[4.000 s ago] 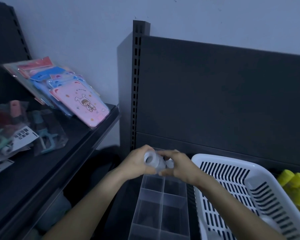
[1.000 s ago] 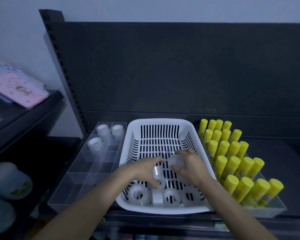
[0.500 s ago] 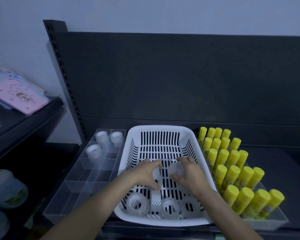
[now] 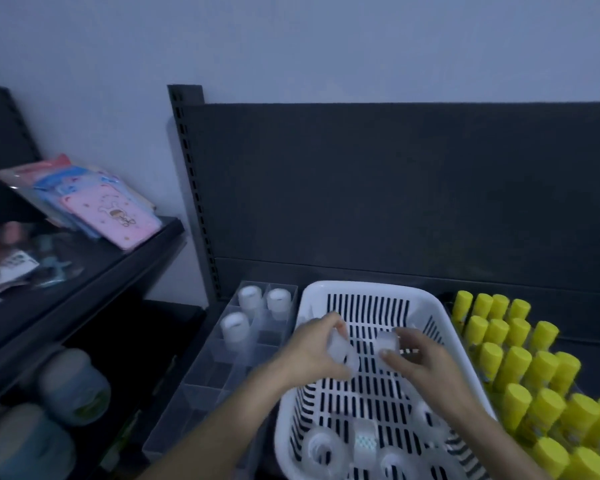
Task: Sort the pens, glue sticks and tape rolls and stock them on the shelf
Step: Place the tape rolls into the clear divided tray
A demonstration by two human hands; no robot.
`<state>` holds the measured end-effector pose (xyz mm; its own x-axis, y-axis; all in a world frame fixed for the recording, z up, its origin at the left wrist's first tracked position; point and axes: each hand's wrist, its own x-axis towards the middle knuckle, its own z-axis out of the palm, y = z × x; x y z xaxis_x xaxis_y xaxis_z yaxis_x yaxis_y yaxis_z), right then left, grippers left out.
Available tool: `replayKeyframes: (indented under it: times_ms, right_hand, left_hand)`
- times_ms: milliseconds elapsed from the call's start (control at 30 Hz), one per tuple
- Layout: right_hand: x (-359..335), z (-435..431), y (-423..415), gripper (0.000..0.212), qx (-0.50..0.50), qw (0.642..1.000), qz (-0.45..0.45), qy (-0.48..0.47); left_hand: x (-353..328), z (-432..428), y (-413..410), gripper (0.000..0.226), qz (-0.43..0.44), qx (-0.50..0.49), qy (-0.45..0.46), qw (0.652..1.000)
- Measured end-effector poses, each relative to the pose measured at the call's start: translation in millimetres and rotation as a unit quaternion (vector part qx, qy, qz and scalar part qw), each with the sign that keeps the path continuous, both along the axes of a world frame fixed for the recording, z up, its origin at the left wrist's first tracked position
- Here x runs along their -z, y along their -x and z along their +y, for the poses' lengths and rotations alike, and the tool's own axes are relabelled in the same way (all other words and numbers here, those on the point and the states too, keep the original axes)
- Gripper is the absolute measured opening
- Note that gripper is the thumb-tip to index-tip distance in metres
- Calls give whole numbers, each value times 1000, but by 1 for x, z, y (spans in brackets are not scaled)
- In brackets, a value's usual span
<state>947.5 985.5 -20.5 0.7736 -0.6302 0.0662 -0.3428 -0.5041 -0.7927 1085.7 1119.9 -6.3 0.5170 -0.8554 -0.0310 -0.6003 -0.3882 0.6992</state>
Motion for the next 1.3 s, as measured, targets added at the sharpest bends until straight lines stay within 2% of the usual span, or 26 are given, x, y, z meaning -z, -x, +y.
replayKeyframes:
  times_ms: [200,300,367,433,567,767,867,933,1000,1067,1133,1167,1233,1300]
  right_hand:
    - [-24,29,-68,54,-50,999,-4,0]
    - [-29,51,-118,51,-97,994,24,44]
    - [-26,64,-150,51,-132,983,64,110]
    - [-20,74,-177,50,-172,954,140,201]
    - [-9,86,-207,40,-199,865,299,350]
    - [-2,85,-214,34,-211,814,353,411]
    - [5,88,-215,20,-229,800,350,432]
    - [8,89,-215,17,-234,798,335,442]
    - [9,84,-212,24,-236,815,314,426]
    - [5,76,-205,32,-233,869,261,350]
    - [-2,72,-196,47,-222,934,184,210]
    - [-6,74,-192,56,-228,949,154,151]
    - [-10,84,-187,66,-264,951,116,110]
    - [-8,90,-186,67,-289,946,86,119]
  left_hand:
    - [-24,75,-71,52,67,-127,98,985]
    - [-19,104,-100,43,61,-159,94,981]
    - [-12,118,-115,41,55,-173,81,980]
    - [-5,128,-126,38,60,-176,78,979]
    - [7,136,-138,37,71,-161,64,982]
    - [12,126,-151,36,59,-139,69,986]
    - [16,119,-155,37,58,-125,57,989]
    - [19,116,-156,38,56,-120,51,990]
    - [21,115,-156,39,56,-117,46,991]
    - [23,115,-156,38,58,-117,47,990]
    - [23,113,-157,38,69,-114,56,989]
    - [22,110,-156,40,77,-110,60,989]
    - [17,102,-152,43,93,-91,72,989]
    - [12,96,-146,50,112,-72,83,988]
